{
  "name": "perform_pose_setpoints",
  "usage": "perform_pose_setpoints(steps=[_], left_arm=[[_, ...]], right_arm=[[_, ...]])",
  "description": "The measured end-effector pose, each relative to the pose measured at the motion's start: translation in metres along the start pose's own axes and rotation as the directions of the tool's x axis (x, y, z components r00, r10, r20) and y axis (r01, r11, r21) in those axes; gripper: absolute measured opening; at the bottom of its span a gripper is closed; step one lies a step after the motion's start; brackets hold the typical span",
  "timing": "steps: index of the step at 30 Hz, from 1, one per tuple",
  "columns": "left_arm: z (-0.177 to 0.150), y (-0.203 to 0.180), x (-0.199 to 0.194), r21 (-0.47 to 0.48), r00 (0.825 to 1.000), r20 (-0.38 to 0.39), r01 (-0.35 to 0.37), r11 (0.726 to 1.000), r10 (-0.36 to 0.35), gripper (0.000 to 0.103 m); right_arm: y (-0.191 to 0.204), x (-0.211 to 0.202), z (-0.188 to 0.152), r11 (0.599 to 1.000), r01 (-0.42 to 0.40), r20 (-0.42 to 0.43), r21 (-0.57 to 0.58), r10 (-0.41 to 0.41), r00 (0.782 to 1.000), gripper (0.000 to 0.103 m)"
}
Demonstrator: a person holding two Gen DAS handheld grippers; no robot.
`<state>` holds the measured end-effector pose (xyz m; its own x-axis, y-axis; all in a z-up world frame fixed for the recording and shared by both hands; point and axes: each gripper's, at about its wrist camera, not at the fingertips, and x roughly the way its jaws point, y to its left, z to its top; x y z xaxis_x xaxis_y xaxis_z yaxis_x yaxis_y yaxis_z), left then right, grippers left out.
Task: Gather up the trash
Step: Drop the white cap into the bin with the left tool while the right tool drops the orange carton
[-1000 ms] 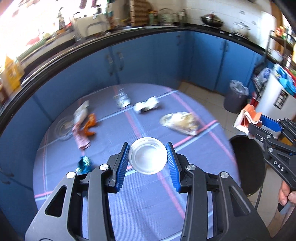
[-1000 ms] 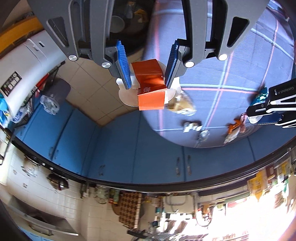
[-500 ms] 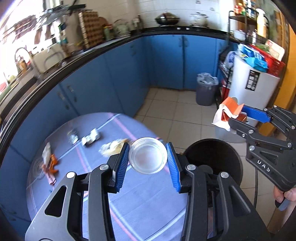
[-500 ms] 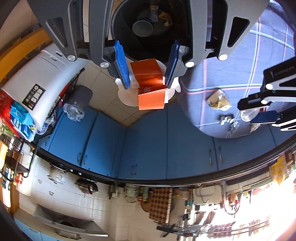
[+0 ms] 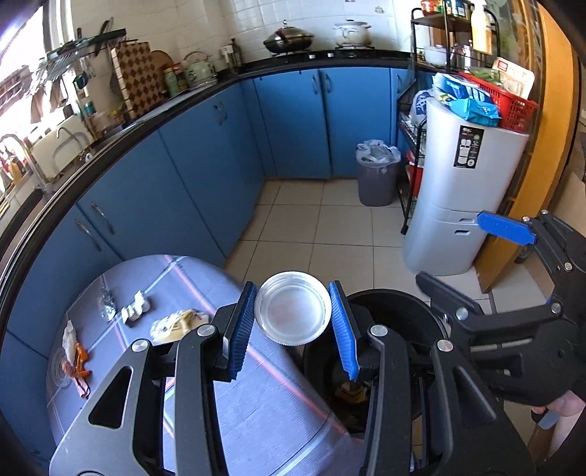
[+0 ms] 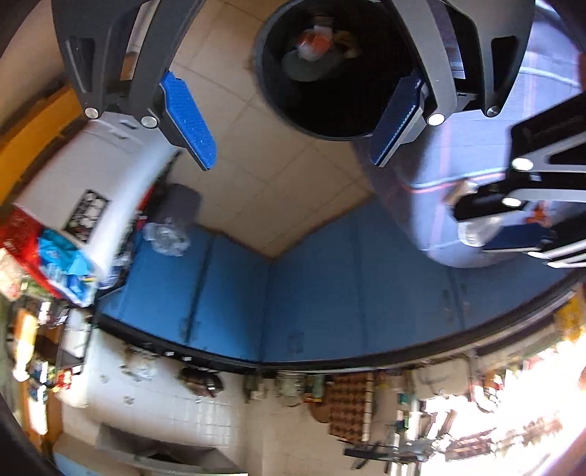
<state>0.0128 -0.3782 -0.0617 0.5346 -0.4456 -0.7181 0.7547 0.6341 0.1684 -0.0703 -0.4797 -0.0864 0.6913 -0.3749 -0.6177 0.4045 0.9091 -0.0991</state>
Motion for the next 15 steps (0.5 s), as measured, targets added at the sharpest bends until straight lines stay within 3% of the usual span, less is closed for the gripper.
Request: perform_pose_setpoints(steps=[2,10,11,12,14,15], left_arm=[[0.003,-0.003,0.001,0.005,1.0,0.001,0.008,1.0,-0.008,0.042],[0.015,-0.017,0.007,0.026,0.999,0.011,0.042,0.999,-0.043,0.043],[0.016,-0.018,0.008,0.025,0.999,0.01,0.048,0.999,-0.048,0.05],[0.017,-0.018,0.009,0.021,0.999,0.009,0.046,0.999,-0.046,0.07],[0.017,-0.015,0.008,-0.001,0.999,0.026,0.046,0.999,-0.046,0.091],[0.017,-0.013,0.007,-0.011,0.998,0.04,0.049,0.999,-0.048,0.092]], right_arm=[[-0.006,0.003,-0.001,0.998,0.056,0.0,-0.003,-0.056,0.998,0.083],[-0.033,0.009,-0.011,0.995,0.089,-0.025,0.052,-0.088,0.996,0.083],[-0.035,0.009,-0.012,0.994,0.093,-0.029,0.056,-0.091,0.995,0.083],[-0.036,0.01,-0.012,0.994,0.094,-0.033,0.059,-0.092,0.995,0.083],[-0.04,0.012,-0.013,0.994,0.092,-0.04,0.066,-0.089,0.995,0.083],[-0.04,0.013,-0.013,0.994,0.089,-0.044,0.068,-0.086,0.995,0.083]])
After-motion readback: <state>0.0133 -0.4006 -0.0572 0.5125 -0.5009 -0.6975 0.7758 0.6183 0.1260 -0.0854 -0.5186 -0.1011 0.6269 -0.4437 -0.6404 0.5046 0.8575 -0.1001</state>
